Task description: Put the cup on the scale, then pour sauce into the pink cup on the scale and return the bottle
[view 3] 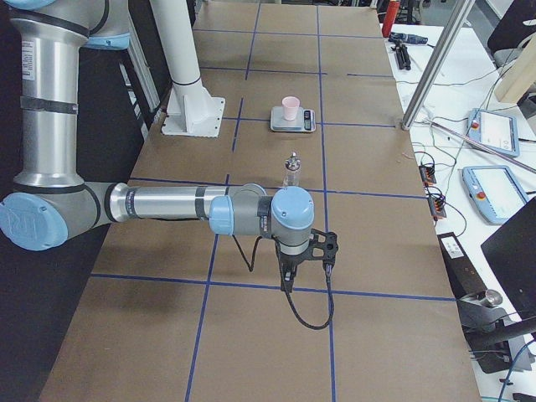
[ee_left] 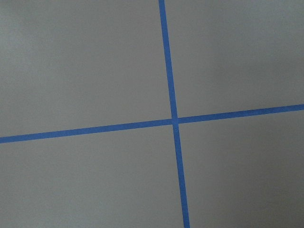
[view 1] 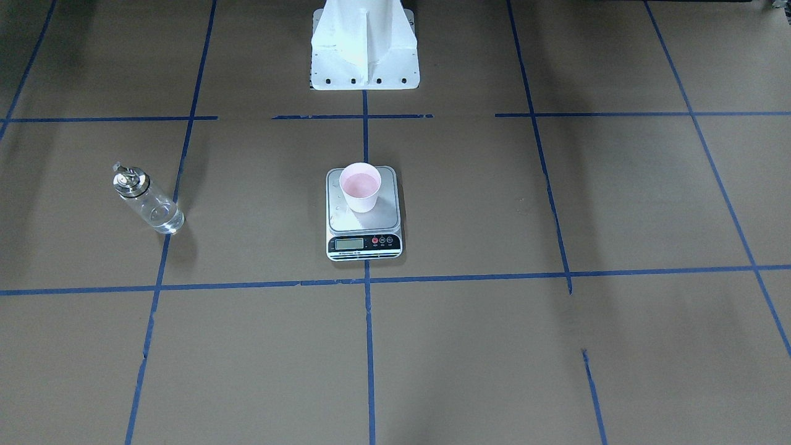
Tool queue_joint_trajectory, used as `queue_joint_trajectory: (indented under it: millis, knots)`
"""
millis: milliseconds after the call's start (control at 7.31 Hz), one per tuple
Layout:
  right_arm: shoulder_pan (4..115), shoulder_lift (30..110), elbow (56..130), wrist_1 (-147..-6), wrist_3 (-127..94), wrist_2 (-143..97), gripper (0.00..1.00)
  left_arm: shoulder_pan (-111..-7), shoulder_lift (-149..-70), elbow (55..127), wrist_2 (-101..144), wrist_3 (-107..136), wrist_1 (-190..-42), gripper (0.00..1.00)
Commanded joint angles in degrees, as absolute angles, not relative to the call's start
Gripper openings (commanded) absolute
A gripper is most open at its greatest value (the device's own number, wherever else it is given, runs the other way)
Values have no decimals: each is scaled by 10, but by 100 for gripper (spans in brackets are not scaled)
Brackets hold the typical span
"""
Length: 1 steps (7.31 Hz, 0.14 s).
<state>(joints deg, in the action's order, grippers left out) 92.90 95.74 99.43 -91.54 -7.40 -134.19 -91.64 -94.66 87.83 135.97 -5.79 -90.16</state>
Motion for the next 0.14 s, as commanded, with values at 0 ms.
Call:
queue_joint_trajectory:
  millis: [0]
  knots:
    - [929, 958, 1000, -919, -69, -1342, 100, -917, -947, 877, 1360, -58, -902, 100]
